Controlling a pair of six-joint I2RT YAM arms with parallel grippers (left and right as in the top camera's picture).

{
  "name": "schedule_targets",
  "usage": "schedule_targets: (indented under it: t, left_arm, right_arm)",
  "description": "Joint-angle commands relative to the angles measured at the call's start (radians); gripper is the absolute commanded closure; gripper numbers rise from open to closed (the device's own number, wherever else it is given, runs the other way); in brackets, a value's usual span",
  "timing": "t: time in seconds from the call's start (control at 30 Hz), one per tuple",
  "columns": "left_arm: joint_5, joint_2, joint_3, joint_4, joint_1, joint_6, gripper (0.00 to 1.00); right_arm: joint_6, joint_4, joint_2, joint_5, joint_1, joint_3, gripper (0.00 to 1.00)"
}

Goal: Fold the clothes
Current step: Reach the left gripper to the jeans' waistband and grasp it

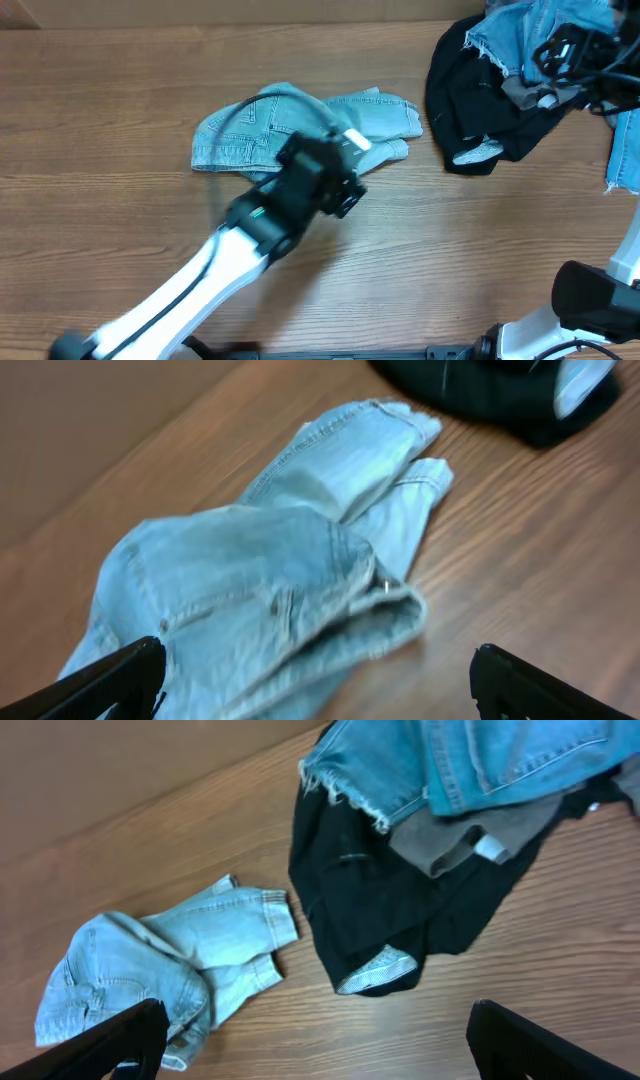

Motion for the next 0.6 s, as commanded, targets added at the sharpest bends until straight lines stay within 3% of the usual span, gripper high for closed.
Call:
schedule_targets:
  t: [0.0,0.3,0.47,0.57]
  left_arm:
    - [-0.060,0.155,0.049,0.037,-0.017,0.060,0.00]
    - [-0.055,0.295,0.049,0.148,0.086,0.116,0.04]
    - [0.172,0.305,0.049,0.116,0.181,0.117,0.10]
    - [0.232,0.305,0.049,0.080,0.194,0.122,0.12]
  right_arm:
    - [0.007,0.002,-0.029,-0.023,-0.028,0.002,0.01]
    - [0.007,-0.002,-0.029,-0.042,-0.029,0.002,0.01]
    - [0.007,-0.002,-0.029,-0.042,-0.029,0.002,0.01]
    - [0.007,-0.003,-0.029,-0.042,-0.029,0.002,0.01]
